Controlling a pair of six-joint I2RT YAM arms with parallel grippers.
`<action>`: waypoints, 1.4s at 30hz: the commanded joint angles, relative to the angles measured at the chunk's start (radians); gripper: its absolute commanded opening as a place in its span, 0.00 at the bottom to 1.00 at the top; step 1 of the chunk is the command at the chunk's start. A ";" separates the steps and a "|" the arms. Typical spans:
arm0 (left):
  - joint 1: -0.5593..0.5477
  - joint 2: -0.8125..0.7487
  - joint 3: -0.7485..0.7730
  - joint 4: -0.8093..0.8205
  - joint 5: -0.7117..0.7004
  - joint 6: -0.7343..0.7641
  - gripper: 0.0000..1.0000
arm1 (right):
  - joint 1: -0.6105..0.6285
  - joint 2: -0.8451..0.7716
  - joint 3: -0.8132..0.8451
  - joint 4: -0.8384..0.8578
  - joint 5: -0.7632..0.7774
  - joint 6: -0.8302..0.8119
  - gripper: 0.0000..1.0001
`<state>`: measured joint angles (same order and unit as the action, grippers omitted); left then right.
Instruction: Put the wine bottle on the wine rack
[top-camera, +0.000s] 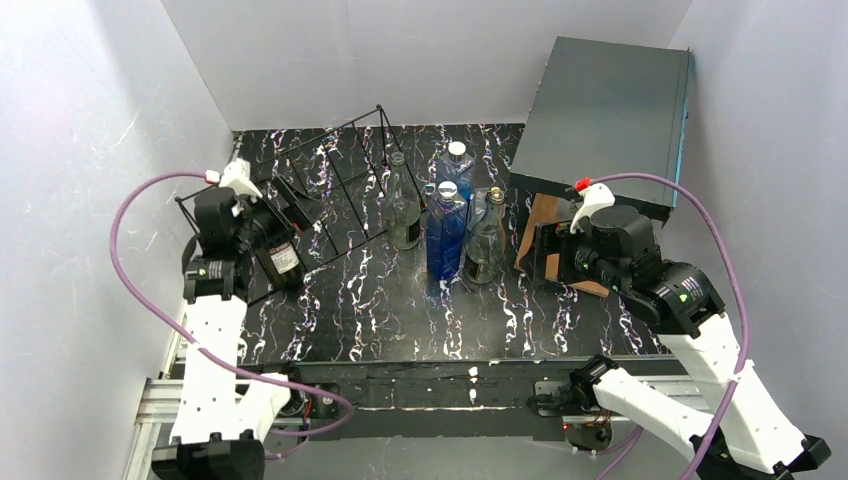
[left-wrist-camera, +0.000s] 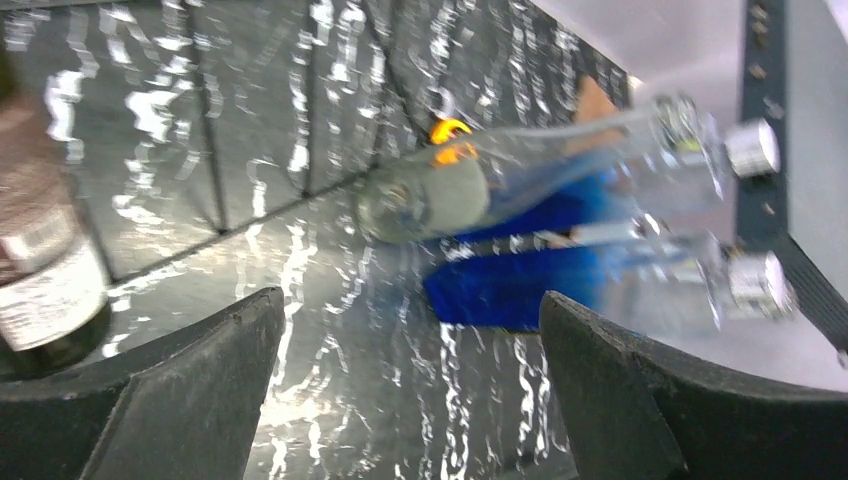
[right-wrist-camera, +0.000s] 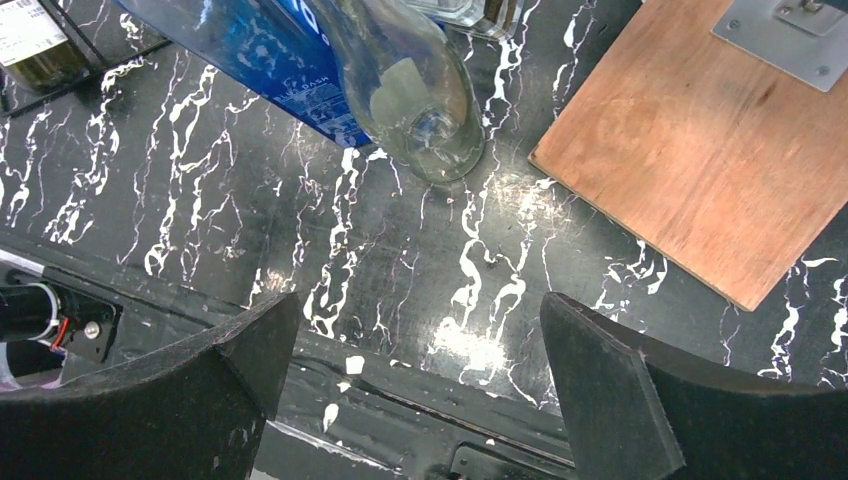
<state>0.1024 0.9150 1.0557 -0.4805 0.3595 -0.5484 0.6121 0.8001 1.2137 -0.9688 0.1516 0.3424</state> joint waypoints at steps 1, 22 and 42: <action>-0.078 -0.102 -0.099 0.150 0.199 -0.055 0.98 | 0.006 -0.006 -0.004 0.044 -0.027 0.034 1.00; -0.613 0.072 0.034 0.257 -0.356 0.236 0.98 | 0.006 -0.011 0.018 0.033 -0.012 0.019 1.00; -0.613 0.457 0.170 0.533 -0.420 0.314 0.69 | 0.006 -0.016 0.050 -0.012 0.038 -0.019 1.00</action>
<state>-0.5098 1.3487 1.1728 -0.0055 -0.0360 -0.2611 0.6121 0.7940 1.2087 -0.9749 0.1616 0.3424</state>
